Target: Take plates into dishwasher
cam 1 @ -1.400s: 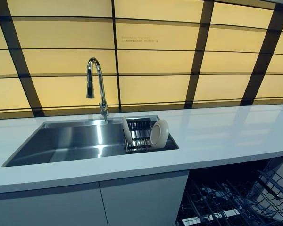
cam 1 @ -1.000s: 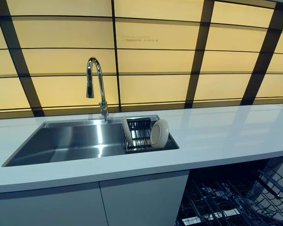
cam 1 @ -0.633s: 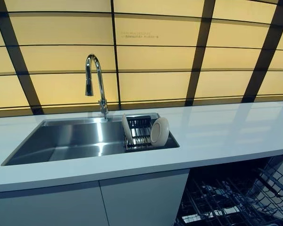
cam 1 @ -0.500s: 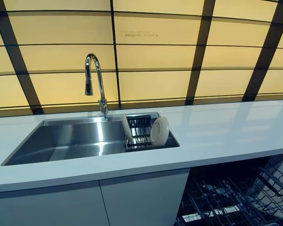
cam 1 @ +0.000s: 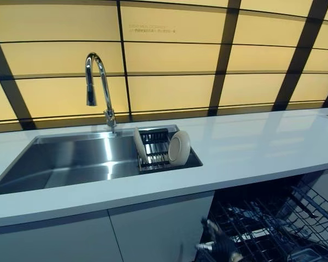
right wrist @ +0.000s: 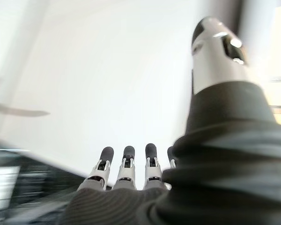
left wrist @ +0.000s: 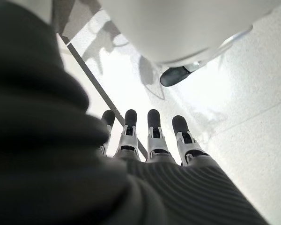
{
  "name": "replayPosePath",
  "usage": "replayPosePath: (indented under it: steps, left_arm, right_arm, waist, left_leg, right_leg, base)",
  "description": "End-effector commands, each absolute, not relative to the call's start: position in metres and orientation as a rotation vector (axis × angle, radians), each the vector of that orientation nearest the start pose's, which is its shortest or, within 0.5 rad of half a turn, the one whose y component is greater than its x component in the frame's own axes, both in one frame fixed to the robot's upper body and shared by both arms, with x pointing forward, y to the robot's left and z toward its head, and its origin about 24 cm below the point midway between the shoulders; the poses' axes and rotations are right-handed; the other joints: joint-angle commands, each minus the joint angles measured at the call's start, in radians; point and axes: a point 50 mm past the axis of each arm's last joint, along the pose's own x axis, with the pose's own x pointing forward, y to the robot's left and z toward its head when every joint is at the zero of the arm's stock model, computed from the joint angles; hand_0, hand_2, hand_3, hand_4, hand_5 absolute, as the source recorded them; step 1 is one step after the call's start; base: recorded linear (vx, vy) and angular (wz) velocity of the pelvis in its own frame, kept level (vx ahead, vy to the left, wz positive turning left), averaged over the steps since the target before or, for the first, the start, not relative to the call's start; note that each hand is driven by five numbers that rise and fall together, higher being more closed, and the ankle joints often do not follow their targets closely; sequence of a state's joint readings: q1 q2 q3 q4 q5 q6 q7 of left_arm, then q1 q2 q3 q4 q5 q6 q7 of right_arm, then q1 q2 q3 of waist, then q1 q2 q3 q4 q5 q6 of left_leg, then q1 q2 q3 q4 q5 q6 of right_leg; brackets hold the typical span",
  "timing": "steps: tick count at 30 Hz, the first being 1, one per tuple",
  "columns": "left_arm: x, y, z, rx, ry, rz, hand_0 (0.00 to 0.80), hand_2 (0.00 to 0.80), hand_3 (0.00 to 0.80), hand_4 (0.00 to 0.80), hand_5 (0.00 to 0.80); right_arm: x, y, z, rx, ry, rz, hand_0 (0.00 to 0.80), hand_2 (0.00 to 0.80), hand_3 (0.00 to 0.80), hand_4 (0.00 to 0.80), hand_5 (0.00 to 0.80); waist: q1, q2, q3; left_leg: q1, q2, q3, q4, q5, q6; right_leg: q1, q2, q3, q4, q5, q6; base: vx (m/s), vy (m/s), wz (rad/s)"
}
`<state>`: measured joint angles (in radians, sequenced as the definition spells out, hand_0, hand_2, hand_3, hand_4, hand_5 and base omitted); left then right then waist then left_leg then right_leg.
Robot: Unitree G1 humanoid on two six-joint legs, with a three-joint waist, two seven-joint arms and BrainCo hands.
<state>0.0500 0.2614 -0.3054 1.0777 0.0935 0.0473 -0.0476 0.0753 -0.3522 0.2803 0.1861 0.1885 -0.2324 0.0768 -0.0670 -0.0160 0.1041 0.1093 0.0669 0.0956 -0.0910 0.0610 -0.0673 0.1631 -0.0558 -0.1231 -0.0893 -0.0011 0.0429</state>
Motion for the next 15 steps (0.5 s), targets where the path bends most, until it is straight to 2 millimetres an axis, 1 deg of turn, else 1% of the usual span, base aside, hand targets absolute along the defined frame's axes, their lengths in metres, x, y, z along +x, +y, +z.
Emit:
replayPosePath:
  steps: [1,2,3,5,6,7,8,9,12,15]
  left_arm:
    - [0.108,0.218,-0.157,0.468,1.159,-0.203,0.000,0.000,0.000,0.000,0.000]
    - [0.109,0.218,-0.157,0.469,1.156,-0.206,0.000,0.000,0.000,0.000,0.000]
    - [0.109,0.217,-0.157,0.472,1.155,-0.209,0.000,0.000,0.000,0.000,0.000]
    - [0.109,0.217,-0.157,0.482,1.148,-0.220,0.000,0.000,0.000,0.000,0.000]
    - [0.110,0.217,-0.157,0.486,1.147,-0.223,0.000,0.000,0.000,0.000,0.000]
    - [0.111,0.218,-0.157,0.493,1.148,-0.228,0.000,0.000,0.000,0.000,0.000]
    - [0.110,0.219,-0.157,0.497,1.151,-0.232,0.000,0.000,0.000,0.000,0.000]
    - [0.110,0.221,-0.157,0.500,1.154,-0.236,0.000,0.000,0.000,0.000,0.000]
    - [0.107,0.223,-0.158,0.514,1.173,-0.254,0.000,0.000,0.000,0.000,0.000]
    - [0.106,0.224,-0.158,0.528,1.187,-0.271,0.000,0.000,0.000,0.000,0.000]
  right_arm:
    - [0.244,-0.160,0.077,-0.129,-0.344,0.316,0.000,0.000,0.000,0.000,0.000]
    - [0.246,-0.163,0.096,-0.117,-0.426,0.312,0.000,0.000,0.000,0.000,0.000]
    - [0.247,-0.166,0.108,-0.100,-0.484,0.304,0.000,0.000,0.000,0.000,0.000]
    - [0.250,-0.174,0.157,-0.070,-0.700,0.253,0.000,0.000,0.000,0.000,0.000]
    - [0.250,-0.177,0.173,-0.061,-0.774,0.225,0.000,0.000,0.000,0.000,0.000]
    - [0.254,-0.182,0.195,-0.046,-0.850,0.189,0.000,0.000,0.000,0.000,0.000]
    - [0.253,-0.184,0.212,-0.029,-0.924,0.155,0.000,0.000,0.000,0.000,0.000]
    - [0.250,-0.187,0.227,-0.041,-0.998,0.113,0.000,0.000,0.000,0.000,0.000]
    - [0.245,-0.193,0.265,-0.058,-1.147,0.020,0.000,0.000,0.000,0.000,0.000]
    - [0.245,-0.196,0.292,-0.097,-1.230,-0.087,0.000,0.000,0.000,0.000,0.000]
  waist:
    - [-0.004,-0.014,0.019]
    - [-0.001,-0.013,0.019]
    - [0.001,-0.013,0.020]
    - [0.013,-0.012,0.023]
    - [0.016,-0.012,0.023]
    - [0.022,-0.013,0.023]
    - [0.027,-0.014,0.021]
    - [0.031,-0.016,0.017]
    - [0.041,-0.021,0.005]
    - [0.049,-0.027,-0.006]
  left_leg:
    - [0.019,-0.028,0.037,0.004,-0.100,0.051]
    - [0.018,-0.028,0.039,0.004,-0.101,0.052]
    - [0.018,-0.028,0.039,0.004,-0.101,0.053]
    - [0.014,-0.032,0.037,0.004,-0.104,0.056]
    - [0.013,-0.033,0.035,0.004,-0.105,0.057]
    - [0.012,-0.035,0.032,0.004,-0.107,0.056]
    - [0.012,-0.037,0.030,0.004,-0.110,0.056]
    - [0.011,-0.039,0.029,0.004,-0.112,0.056]
    - [0.009,-0.044,0.025,0.004,-0.115,0.055]
    - [0.005,-0.051,0.023,0.004,-0.118,0.056]
  right_leg:
    - [-0.055,-0.015,-0.016,0.002,0.024,0.058]
    - [-0.056,-0.016,-0.015,0.002,0.023,0.058]
    - [-0.056,-0.017,-0.015,0.002,0.023,0.058]
    - [-0.058,-0.020,-0.013,0.002,0.023,0.057]
    - [-0.058,-0.021,-0.013,0.002,0.023,0.057]
    - [-0.058,-0.023,-0.014,0.002,0.023,0.058]
    - [-0.057,-0.026,-0.015,0.002,0.022,0.059]
    - [-0.057,-0.028,-0.017,0.002,0.022,0.060]
    - [-0.058,-0.037,-0.021,0.002,0.026,0.067]
    - [-0.063,-0.046,-0.021,0.002,0.031,0.074]
  base:
    - [-0.005,0.035,-0.12]
    - [0.001,0.028,-0.08]
    - [-0.002,0.036,-0.05]
    - [0.002,0.047,-0.02]
    - [0.012,0.052,-0.01]
    - [0.028,0.050,-0.01]
    - [0.048,0.055,0.00]
    - [0.062,0.055,0.00]
    - [0.070,0.057,0.01]
    - [0.070,0.086,0.01]
